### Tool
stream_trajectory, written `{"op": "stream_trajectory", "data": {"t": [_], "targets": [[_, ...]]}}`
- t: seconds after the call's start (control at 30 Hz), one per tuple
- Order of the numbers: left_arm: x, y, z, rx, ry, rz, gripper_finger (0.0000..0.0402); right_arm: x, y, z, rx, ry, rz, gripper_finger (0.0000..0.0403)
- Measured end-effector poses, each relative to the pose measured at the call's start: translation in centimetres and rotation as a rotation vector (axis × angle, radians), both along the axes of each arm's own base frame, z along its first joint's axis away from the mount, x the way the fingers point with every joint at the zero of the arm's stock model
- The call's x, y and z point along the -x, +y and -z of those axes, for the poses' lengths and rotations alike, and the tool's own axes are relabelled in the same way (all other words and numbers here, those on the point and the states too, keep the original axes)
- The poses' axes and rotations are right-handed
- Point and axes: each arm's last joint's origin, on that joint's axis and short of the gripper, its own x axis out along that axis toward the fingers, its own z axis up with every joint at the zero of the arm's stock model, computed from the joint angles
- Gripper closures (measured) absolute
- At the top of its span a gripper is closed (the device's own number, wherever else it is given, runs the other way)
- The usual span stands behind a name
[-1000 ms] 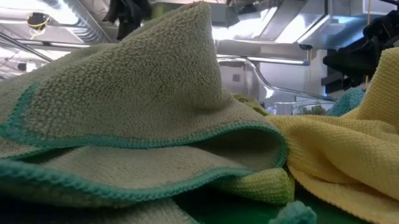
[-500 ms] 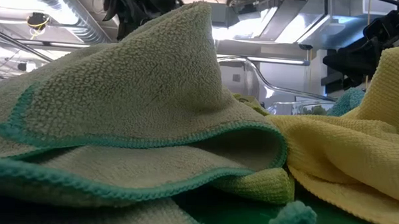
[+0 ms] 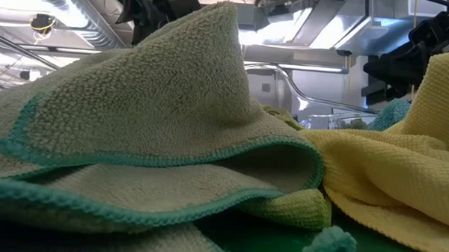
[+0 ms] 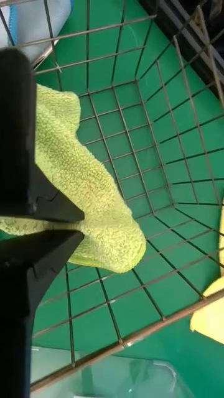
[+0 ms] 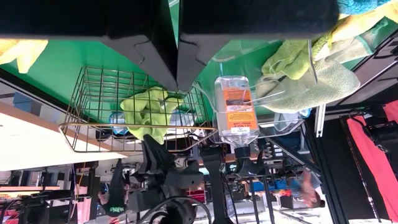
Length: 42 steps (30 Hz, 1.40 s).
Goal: Sort microfiber towel by color & place in baskets
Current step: Put the top dark green towel into the wire basket, then put the top light blue microfiber towel into the left transparent bin
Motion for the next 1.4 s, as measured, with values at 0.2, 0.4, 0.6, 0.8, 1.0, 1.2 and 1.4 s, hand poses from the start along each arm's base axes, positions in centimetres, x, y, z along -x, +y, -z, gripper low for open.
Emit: {"op": "stream_trajectory", "data": {"t": [0.2,0.4,0.6,0.8,1.0,1.2,1.4], "targets": [[0.1,0.1,-0.1,-0.001,-0.003,-0.003,0.0305,0.0,0.0,0.0,0.000,0.000,0.000,0.0400],[0.1,0.0,-0.2,0.008,-0.007,0.004,0.0246,0.0,0.0,0.0,0.000,0.000,0.000,0.0400],[0.8,0.2,-1.3,0.036,-0.058,0.038,0.0215,0.0,0.0,0.0,0.000,0.000,0.000,0.0400],[2.6,0.0,-4.3,-0.030,-0.144,0.058,0.0212,0.0,0.0,0.0,0.000,0.001,-0.001,0.0400],[5.6,-0.7,-7.9,-0.083,-0.262,0.030,0.0211,0.0,0.0,0.0,0.000,0.000,0.000,0.0400],[9.3,-2.1,-9.8,-0.129,-0.235,-0.015,0.0211,0.0,0.0,0.0,0.000,0.000,0.000,0.0400],[13.4,-3.6,-9.7,-0.054,-0.072,-0.115,0.0211,0.0,0.0,0.0,0.000,0.001,0.000,0.0400]]}}
